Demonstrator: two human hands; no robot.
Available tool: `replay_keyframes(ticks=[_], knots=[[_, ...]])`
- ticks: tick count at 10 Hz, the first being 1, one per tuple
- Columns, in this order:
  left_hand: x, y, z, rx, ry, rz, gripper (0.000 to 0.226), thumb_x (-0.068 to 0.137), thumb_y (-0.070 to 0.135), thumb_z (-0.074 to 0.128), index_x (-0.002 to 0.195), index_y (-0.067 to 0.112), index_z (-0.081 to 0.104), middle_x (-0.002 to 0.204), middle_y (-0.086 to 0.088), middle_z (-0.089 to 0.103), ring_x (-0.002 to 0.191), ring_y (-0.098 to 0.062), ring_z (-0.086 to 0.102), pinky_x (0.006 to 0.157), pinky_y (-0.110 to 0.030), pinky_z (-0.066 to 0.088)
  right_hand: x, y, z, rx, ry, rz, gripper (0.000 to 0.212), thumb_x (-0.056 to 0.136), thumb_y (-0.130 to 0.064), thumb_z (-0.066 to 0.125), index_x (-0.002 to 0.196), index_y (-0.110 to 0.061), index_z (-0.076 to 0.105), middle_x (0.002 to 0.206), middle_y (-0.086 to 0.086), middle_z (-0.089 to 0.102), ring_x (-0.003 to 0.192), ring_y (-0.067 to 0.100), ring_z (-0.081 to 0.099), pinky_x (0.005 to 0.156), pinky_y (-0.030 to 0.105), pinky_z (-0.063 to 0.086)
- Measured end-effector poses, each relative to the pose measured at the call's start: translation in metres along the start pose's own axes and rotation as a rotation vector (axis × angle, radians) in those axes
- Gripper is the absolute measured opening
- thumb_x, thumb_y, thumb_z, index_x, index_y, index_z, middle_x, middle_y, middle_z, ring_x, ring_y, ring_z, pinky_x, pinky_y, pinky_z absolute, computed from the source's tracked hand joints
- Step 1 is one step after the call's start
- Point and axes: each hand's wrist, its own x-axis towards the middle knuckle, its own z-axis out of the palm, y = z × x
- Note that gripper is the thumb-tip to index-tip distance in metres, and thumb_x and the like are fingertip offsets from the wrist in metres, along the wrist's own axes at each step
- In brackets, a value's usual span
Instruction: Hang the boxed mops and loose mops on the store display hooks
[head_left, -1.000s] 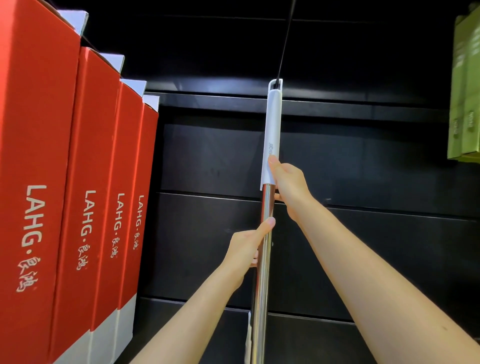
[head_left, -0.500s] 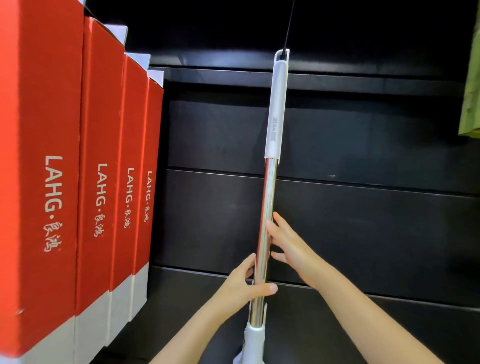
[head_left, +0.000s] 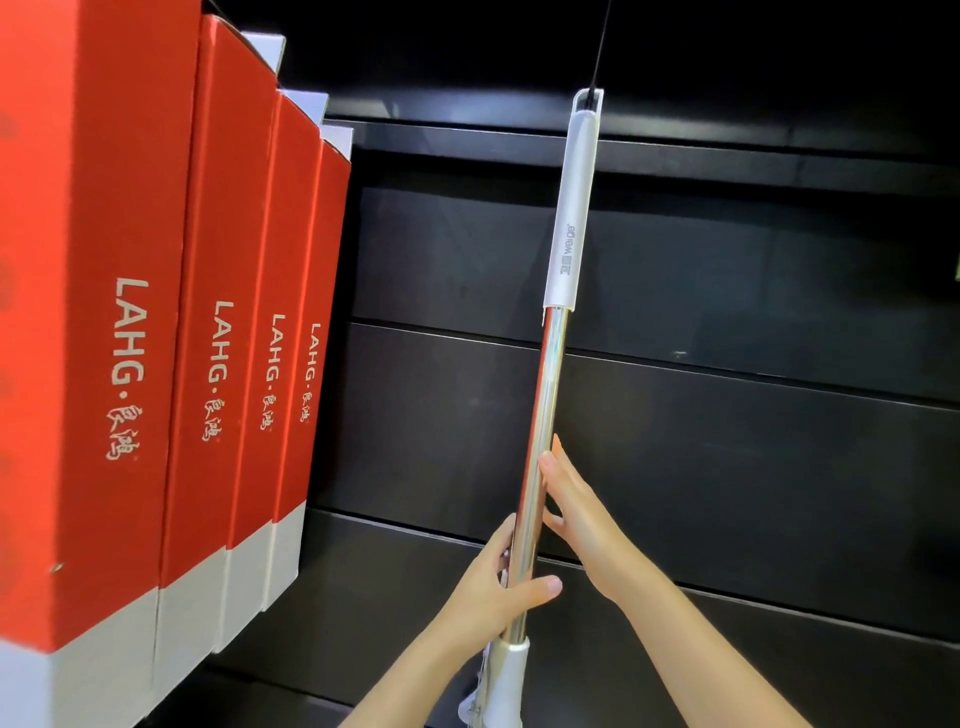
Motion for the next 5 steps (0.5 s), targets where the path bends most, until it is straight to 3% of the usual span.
replay_keyframes(ticks=[1, 3, 4, 5], knots=[[-0.004, 0.008, -0.001, 0.02, -0.014, -0.023, 0.101, 0.07, 0.057, 0.073, 0.149, 0.041, 0.012, 0.155, 0.011, 0.028, 0.14, -0.012, 0.033, 0.112, -0.039, 0.034, -0.004, -0.002, 0.002, -0.003, 0.016, 0.01, 0.081, 0.08, -0.066, 0.036, 0.15, -0.04, 0.005, 0.159, -0.011, 0.015, 0.145, 0.018, 0.022, 0.114, 0.04, 0.026], [-0.011, 0.02, -0.006, -0.029, -0.05, -0.068, 0.098, 0.076, 0.044, 0.075, 0.151, 0.031, 0.014, 0.156, 0.004, 0.029, 0.14, -0.017, 0.034, 0.114, -0.043, 0.032, -0.008, -0.007, 0.013, -0.045, 0.102, 0.046, 0.078, 0.083, -0.066, 0.035, 0.151, -0.036, 0.011, 0.158, -0.009, 0.02, 0.144, 0.019, 0.025, 0.114, 0.042, 0.028], [-0.026, 0.019, -0.012, -0.076, -0.016, -0.128, 0.093, 0.078, 0.033, 0.076, 0.151, 0.022, 0.019, 0.154, 0.0, 0.032, 0.139, -0.019, 0.036, 0.114, -0.04, 0.033, -0.014, -0.006, 0.013, -0.067, 0.181, 0.068, 0.053, 0.096, -0.048, 0.042, 0.144, -0.028, 0.033, 0.148, -0.004, 0.039, 0.131, 0.017, 0.043, 0.108, 0.038, 0.036], [-0.059, 0.017, -0.025, -0.128, 0.114, -0.196, 0.075, 0.081, 0.022, 0.074, 0.144, 0.017, 0.034, 0.141, -0.003, 0.048, 0.124, -0.016, 0.051, 0.1, -0.029, 0.044, -0.035, -0.008, 0.011, -0.048, 0.391, 0.106, 0.032, 0.097, -0.022, 0.051, 0.129, -0.019, 0.052, 0.131, 0.005, 0.057, 0.113, 0.016, 0.056, 0.099, 0.034, 0.044]])
